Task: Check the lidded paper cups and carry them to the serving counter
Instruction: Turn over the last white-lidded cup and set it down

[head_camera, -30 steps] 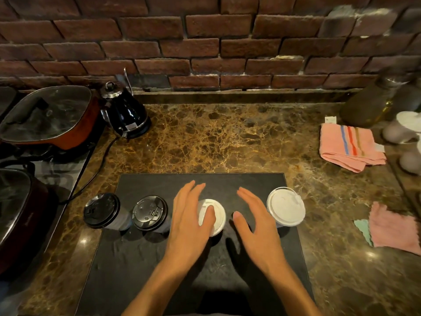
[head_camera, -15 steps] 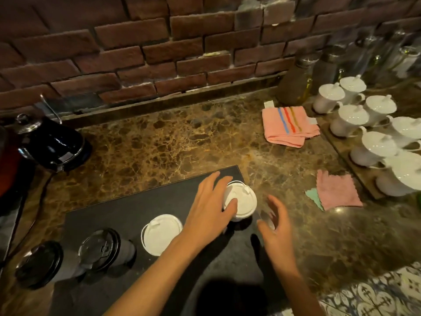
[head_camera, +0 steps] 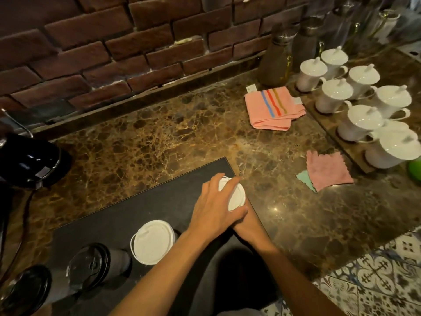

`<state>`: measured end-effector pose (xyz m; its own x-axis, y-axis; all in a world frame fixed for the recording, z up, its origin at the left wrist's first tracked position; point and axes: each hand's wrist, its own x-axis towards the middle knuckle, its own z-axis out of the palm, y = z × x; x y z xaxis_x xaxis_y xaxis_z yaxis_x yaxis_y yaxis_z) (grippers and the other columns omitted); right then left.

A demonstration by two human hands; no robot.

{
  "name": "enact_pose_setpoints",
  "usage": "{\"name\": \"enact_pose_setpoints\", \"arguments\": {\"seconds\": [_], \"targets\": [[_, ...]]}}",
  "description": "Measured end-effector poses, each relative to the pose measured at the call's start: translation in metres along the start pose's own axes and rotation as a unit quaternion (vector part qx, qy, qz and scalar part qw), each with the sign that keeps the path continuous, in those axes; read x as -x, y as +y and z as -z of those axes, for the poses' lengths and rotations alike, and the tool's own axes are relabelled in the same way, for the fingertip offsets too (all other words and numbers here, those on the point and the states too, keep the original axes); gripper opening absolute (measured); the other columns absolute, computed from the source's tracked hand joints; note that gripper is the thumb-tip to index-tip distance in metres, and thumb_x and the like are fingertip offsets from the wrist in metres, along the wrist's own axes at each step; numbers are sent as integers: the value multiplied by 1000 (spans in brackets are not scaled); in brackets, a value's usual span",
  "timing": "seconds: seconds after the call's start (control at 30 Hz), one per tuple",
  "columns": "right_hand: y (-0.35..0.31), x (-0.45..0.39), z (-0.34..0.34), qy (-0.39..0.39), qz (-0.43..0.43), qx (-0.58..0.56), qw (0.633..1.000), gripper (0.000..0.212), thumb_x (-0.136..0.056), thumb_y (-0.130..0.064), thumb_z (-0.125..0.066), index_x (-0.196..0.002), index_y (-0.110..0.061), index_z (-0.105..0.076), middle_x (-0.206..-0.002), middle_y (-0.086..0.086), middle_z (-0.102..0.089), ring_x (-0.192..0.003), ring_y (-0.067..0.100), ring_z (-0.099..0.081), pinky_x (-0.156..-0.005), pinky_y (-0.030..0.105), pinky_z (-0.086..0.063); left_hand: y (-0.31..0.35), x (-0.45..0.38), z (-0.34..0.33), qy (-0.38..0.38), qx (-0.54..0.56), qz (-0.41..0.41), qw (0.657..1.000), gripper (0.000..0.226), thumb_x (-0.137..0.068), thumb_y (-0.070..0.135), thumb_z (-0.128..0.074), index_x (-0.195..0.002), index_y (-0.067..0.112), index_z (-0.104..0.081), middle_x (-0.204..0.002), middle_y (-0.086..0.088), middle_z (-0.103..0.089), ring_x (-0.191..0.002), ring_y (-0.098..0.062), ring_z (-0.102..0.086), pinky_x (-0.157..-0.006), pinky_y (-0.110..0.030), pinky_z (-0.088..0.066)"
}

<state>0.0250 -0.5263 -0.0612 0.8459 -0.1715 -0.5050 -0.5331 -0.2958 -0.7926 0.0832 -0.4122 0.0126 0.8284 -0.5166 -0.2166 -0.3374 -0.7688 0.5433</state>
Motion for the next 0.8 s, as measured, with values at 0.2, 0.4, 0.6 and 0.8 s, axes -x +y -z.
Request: {"name": "enact_pose_setpoints", "arguments": {"seconds": [0.2,0.4,0.6,0.8], "targets": [[-29,5,4,19,92,-56,994,53,-76,-26,-82,-124,-32,-60,-116,-11,-71,-109,5,-68,-90,33,-58,-9,3,24,27,73,55,995,68,-80,57,-61,-142,49,-34,-147,13,-30,-132,-19,-36,-104,-44,-44],[-74,23,13,-4,197,-21,980,73,-65,-40,-83,-125,-59,-47,-125,-23,-55,-113,2,-60,-87,25,-55,-30,28,79,141,283,96,944,52,-78,67,-56,-126,49,-52,-127,13,-57,-116,-10,-58,-99,-38,-49],[-132,56,11,-29,323,13,946,73,-58,-53,-80,-124,-58,-49,-127,-33,-49,-119,-7,-53,-92,7,-42,-33,85,130,207,420,95,878,27,-85,57,-55,-109,51,-66,-106,5,-71,-92,-13,-71,-75,-38,-57],[-175,92,3,-127,396,216,883,93,-71,-57,-76,-145,-60,-20,-144,-35,-34,-128,-4,-47,-100,26,-48,-38,126,152,283,462,104,834,35,-89,45,-55,-111,22,-71,-106,-15,-71,-88,-25,-67,-75,-44,-51]]}}
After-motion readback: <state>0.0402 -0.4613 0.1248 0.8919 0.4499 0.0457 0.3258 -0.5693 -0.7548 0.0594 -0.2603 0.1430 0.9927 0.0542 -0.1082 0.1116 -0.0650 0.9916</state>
